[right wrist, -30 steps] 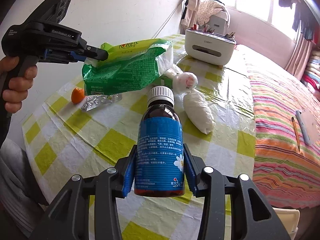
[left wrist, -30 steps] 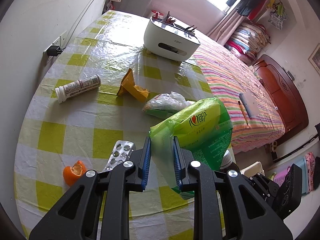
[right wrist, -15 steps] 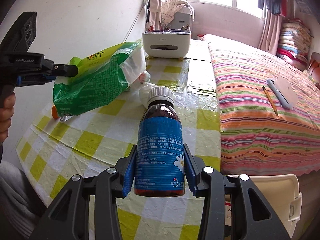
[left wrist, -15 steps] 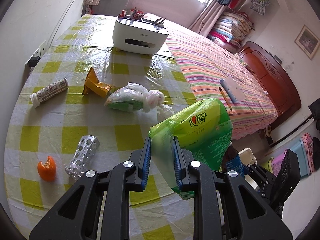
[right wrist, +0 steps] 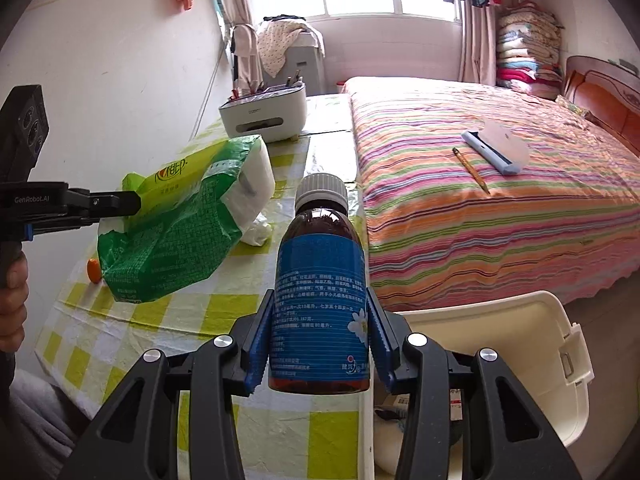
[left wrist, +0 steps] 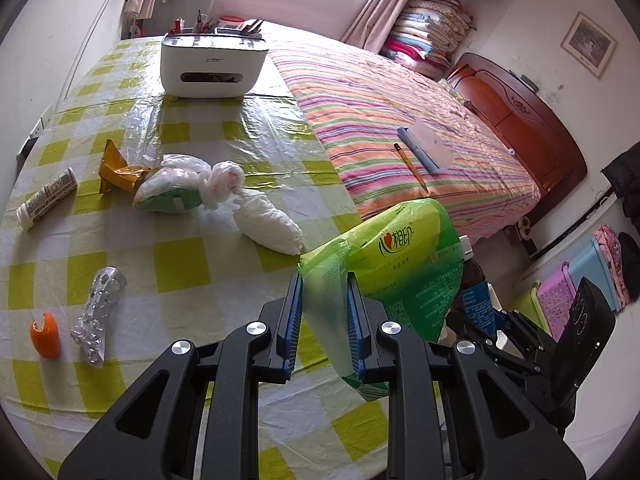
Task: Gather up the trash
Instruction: 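Carry wipes and blue bottle to the cream basket and open both grippers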
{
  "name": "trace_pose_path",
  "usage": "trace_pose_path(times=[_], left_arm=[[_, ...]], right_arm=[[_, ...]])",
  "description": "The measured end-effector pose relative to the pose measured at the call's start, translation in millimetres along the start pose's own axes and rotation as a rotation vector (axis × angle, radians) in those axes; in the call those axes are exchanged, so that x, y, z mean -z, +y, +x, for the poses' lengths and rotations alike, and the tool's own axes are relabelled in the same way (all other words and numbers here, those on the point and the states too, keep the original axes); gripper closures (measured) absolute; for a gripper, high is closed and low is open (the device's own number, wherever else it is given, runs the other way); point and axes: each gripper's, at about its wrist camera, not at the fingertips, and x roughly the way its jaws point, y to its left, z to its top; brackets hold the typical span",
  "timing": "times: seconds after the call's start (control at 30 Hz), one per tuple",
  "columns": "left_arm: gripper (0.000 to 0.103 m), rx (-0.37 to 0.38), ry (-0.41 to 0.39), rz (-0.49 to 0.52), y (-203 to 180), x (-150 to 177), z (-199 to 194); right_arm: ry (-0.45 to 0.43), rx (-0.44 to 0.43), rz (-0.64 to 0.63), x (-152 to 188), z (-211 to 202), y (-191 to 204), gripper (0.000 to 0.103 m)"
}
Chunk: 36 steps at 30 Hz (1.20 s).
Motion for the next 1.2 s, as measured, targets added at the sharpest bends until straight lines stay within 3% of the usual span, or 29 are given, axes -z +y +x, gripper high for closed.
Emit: trace_pose_path(times=[0.23, 0.6, 0.87, 1.2], left_arm=[[0.083, 0.035, 0.004, 0.028, -32, 2, 10], [0.083, 0.059, 0.037, 0.075, -84, 12, 39], [0.083, 0.063, 0.069, 0.118, -113, 22, 60], [0.083, 0.054, 0.106, 0.178, -144, 30, 91]], right_arm=[[-0.061, 0.121, 0.127, 2, -18, -28, 0.061], [-0.098, 0.235, 0.331, 14, -41, -79, 0.061], [-0.152, 0.318, 0.377, 19, -58, -91, 0.061], [-0.214, 0.355, 0.438, 25, -75, -102, 0.061]])
